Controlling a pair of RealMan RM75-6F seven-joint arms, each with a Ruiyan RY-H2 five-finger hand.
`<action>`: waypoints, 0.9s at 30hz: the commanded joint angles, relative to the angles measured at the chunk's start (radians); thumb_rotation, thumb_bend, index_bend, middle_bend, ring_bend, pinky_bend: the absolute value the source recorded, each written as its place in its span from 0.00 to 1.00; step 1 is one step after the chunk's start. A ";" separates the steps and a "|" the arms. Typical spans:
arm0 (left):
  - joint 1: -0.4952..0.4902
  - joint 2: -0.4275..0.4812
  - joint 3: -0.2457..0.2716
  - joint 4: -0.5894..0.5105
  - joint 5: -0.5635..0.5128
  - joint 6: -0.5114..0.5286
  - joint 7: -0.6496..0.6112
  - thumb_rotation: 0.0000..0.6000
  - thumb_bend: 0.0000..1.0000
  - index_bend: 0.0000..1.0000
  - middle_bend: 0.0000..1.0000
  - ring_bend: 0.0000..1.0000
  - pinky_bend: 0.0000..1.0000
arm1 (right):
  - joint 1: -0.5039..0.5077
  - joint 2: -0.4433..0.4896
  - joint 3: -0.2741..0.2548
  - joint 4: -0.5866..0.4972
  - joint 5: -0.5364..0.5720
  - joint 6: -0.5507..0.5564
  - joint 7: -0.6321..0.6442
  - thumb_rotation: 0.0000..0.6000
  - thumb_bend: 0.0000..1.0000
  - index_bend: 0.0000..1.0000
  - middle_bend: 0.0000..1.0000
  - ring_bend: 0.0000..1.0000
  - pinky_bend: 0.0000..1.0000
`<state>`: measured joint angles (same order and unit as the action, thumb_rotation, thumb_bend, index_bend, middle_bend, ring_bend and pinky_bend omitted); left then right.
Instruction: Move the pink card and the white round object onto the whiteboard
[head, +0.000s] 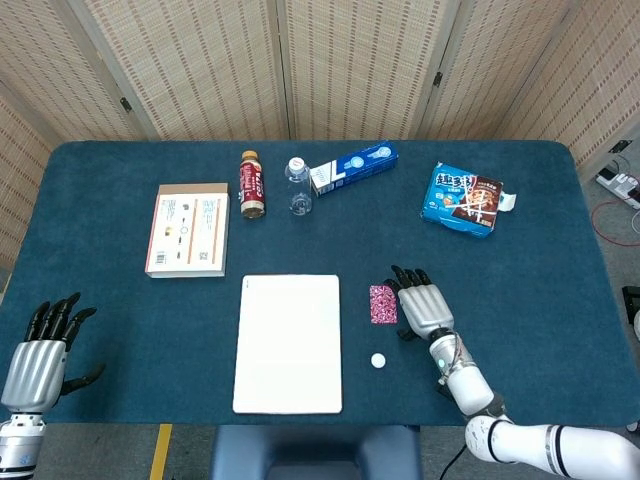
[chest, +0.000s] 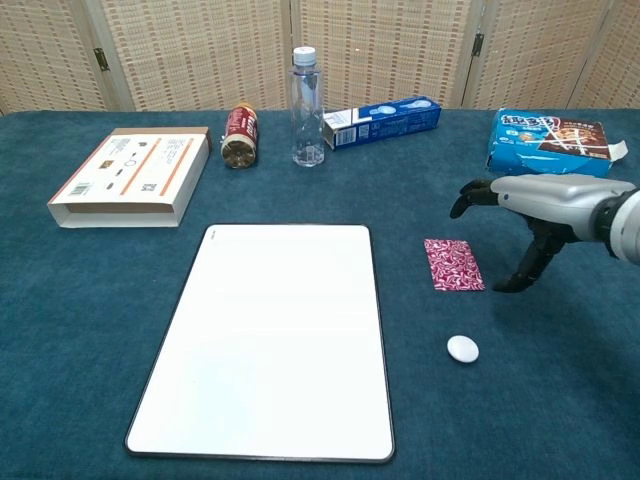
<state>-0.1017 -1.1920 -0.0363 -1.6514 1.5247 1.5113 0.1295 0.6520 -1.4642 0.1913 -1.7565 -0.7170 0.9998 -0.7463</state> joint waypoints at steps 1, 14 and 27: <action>0.000 -0.001 0.001 0.002 0.002 0.000 -0.001 1.00 0.22 0.22 0.09 0.10 0.00 | 0.043 -0.037 0.005 0.031 0.072 0.021 -0.030 1.00 0.24 0.16 0.01 0.02 0.00; 0.000 -0.002 0.004 0.017 0.002 -0.007 -0.016 1.00 0.22 0.23 0.09 0.10 0.00 | 0.138 -0.092 0.003 0.077 0.243 0.040 -0.071 1.00 0.24 0.14 0.01 0.03 0.00; -0.004 -0.012 0.007 0.035 0.000 -0.022 -0.027 1.00 0.22 0.23 0.09 0.10 0.00 | 0.183 -0.115 -0.011 0.107 0.305 0.046 -0.065 1.00 0.24 0.14 0.01 0.03 0.00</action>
<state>-0.1058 -1.2042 -0.0296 -1.6161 1.5249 1.4899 0.1024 0.8337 -1.5781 0.1804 -1.6508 -0.4135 1.0463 -0.8127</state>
